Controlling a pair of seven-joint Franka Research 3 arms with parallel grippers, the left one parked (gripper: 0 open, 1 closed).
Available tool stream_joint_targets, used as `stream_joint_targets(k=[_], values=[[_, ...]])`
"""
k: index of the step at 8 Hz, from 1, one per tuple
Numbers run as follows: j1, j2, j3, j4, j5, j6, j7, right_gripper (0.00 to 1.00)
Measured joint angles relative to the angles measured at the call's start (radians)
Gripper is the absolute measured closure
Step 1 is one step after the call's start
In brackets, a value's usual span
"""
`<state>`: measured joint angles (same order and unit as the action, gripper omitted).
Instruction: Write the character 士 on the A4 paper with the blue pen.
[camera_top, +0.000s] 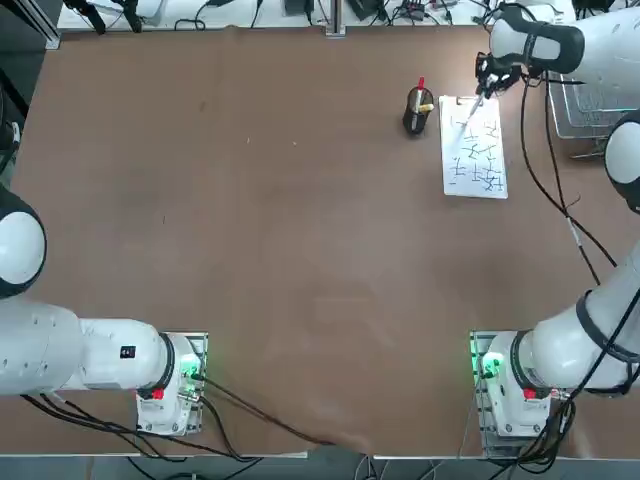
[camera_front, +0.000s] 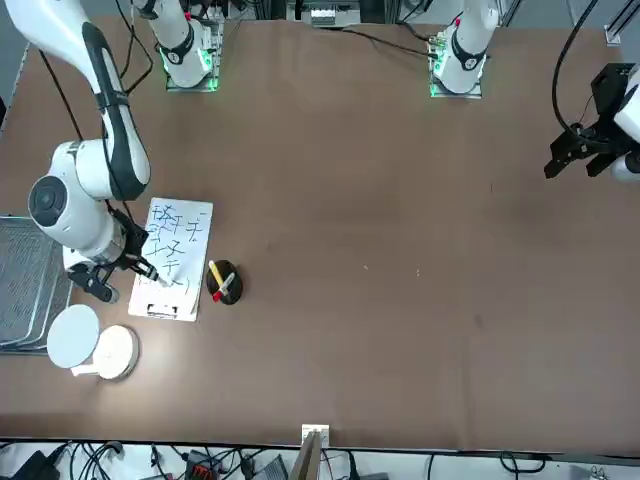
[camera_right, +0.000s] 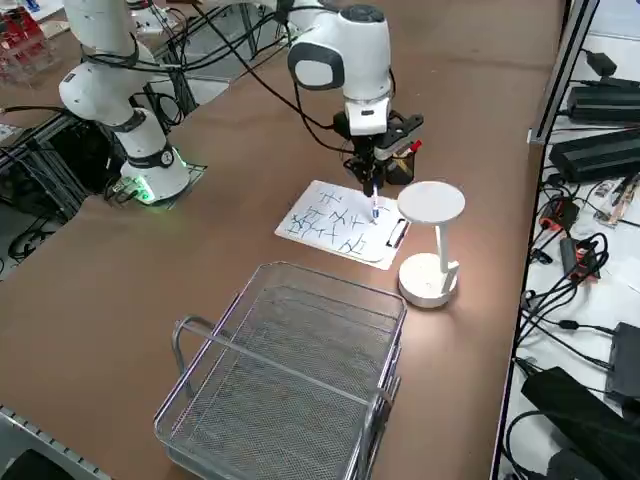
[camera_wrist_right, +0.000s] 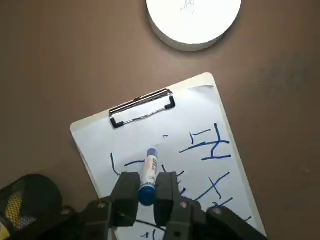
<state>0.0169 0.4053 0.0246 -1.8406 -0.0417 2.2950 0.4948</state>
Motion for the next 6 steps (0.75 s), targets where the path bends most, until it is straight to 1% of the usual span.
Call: stream_joint_targets(k=[2, 6], values=[[-0.001, 0.000, -0.011, -0.001, -0.002, -0.001, -0.004, 0.81], [-0.001, 0.004, -0.014, -0.007, -0.002, -0.002, 0.000, 0.81]])
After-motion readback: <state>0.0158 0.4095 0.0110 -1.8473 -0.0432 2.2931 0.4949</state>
